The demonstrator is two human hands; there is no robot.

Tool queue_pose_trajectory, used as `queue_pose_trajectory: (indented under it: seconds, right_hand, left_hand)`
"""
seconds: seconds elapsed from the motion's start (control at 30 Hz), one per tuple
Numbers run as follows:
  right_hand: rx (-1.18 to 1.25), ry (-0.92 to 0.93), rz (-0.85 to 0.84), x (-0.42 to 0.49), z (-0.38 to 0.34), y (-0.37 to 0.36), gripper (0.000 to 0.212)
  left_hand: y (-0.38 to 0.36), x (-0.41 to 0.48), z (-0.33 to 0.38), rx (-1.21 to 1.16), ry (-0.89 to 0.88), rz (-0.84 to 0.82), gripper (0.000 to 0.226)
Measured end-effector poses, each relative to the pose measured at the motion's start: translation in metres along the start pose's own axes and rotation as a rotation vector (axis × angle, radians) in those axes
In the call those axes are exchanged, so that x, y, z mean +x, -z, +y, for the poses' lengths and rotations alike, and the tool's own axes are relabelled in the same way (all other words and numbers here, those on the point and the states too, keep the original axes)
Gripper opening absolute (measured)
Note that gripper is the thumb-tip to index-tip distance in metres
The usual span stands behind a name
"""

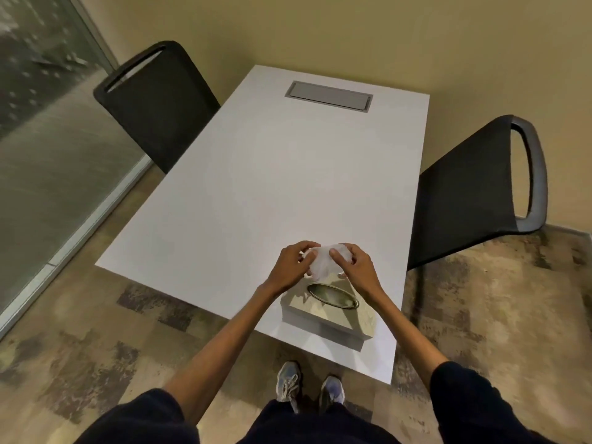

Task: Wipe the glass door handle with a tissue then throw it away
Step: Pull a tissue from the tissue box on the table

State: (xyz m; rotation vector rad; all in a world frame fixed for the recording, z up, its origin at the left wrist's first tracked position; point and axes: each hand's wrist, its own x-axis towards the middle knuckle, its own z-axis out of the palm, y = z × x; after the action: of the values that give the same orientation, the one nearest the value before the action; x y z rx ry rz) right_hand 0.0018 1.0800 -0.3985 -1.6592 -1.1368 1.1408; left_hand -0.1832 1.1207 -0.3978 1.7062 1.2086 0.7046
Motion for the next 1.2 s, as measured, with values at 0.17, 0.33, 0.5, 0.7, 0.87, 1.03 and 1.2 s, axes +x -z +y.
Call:
queue_pose_trajectory:
  seconds: [0.17,0.33,0.5,0.7,0.87,1.03,1.2]
  right_hand:
    - [-0.069,0.086,-0.161,0.011,-0.011,-0.032,0.041]
    - [-0.086,0.181,-0.364,0.009,-0.038,-0.072,0.036]
    - [-0.097,0.231,-0.523,-0.018,-0.061,-0.101,0.032]
    - [-0.168,0.380,-0.660,-0.070,-0.066,-0.140,0.033]
    - [-0.222,0.443,-0.874,-0.148,-0.070,-0.184,0.022]
    - [-0.196,0.494,-1.122,-0.257,-0.073,-0.226,0.008]
    - [-0.202,0.518,-1.361,-0.377,-0.061,-0.253,0.014]
  left_hand:
    - [0.037,-0.027,-0.003,0.075,0.112,0.163,0.023]
    - [0.064,-0.074,-0.006,0.077,0.240,0.458,0.024]
    - [0.065,-0.128,-0.007,0.012,0.342,0.713,0.018]
    - [0.054,-0.209,0.006,-0.071,0.379,1.014,0.016]
    - [0.052,-0.307,0.014,-0.057,0.420,1.183,0.012]
    - [0.036,-0.427,0.022,-0.011,0.520,1.393,0.013]
    - [0.000,-0.549,0.040,-0.034,0.639,1.645,0.012]
